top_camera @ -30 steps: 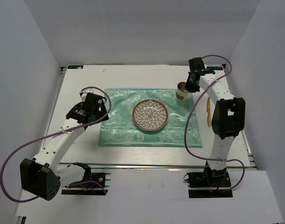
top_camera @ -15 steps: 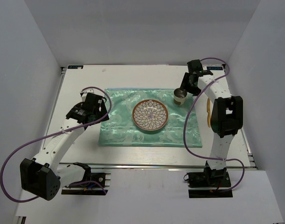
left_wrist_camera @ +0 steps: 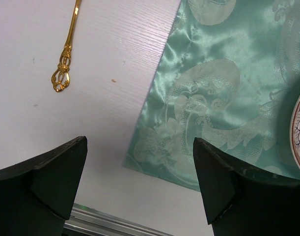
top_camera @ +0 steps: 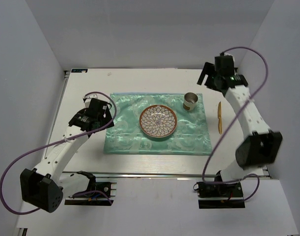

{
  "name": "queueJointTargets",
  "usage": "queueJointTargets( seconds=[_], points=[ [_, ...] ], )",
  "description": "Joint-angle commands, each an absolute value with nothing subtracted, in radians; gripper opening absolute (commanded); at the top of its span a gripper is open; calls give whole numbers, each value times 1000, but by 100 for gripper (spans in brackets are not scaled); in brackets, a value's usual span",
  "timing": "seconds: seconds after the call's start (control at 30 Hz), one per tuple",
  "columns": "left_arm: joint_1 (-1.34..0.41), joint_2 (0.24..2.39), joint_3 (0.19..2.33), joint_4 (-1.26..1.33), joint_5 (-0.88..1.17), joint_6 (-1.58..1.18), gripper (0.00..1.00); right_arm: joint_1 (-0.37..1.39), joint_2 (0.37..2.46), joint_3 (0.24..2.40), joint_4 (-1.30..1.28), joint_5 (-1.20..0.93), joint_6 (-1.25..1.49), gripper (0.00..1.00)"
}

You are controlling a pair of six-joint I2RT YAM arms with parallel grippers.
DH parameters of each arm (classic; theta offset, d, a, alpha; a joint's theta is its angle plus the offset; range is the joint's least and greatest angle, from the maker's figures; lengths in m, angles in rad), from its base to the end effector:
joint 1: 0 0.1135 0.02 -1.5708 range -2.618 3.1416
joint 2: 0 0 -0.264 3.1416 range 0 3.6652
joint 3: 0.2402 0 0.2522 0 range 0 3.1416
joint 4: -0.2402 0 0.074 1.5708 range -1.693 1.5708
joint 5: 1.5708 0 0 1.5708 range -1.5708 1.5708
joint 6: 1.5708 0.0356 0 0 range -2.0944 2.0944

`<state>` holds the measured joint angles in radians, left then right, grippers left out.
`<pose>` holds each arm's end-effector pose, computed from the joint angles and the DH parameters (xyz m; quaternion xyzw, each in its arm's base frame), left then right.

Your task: Set the dinner table for one person

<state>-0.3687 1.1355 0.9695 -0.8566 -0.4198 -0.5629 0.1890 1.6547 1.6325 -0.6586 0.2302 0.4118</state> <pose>0.2064 -0.0642 0.2807 -0.1474 0.9316 0.0603 0.3266 0.3677 0.0621 0.3627 0.1488 0.8856 0.0275 0.4391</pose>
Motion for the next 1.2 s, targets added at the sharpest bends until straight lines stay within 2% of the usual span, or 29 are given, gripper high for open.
queueJointTargets(
  seconds=[0.0, 0.1, 0.23, 0.33, 0.47, 0.63, 0.77, 0.93, 1.1, 1.17],
  points=[
    [-373, 1072, 983, -871, -463, -589, 98, 155, 1476, 1398, -638, 185, 298, 89],
    [-373, 1040, 977, -867, -460, -588, 98, 105, 1326, 1152, -540, 266, 313, 89],
    [-373, 1020, 970, -853, -434, -578, 98, 34, 1203, 956, -428, 348, 348, 89],
    [-373, 1023, 969, -842, -408, -560, 98, -24, 1230, 963, -414, 307, 312, 89],
    [-373, 1032, 966, -833, -387, -545, 98, -61, 1393, 1058, -460, 189, 261, 89],
    [-382, 1023, 957, -818, -354, -525, 98, -93, 1586, 1175, -534, 161, 219, 89],
    [-382, 1025, 959, -815, -338, -515, 98, -124, 1644, 1151, -523, 71, 202, 89],
    [-382, 1014, 959, -810, -331, -512, 98, -124, 1735, 1103, -526, 168, 225, 89],
    [-382, 1002, 956, -805, -328, -509, 98, -126, 1755, 1010, -453, 135, 261, 88],
    [-382, 1005, 956, -805, -325, -508, 98, -129, 1778, 990, -437, 121, 262, 84]
  ],
)
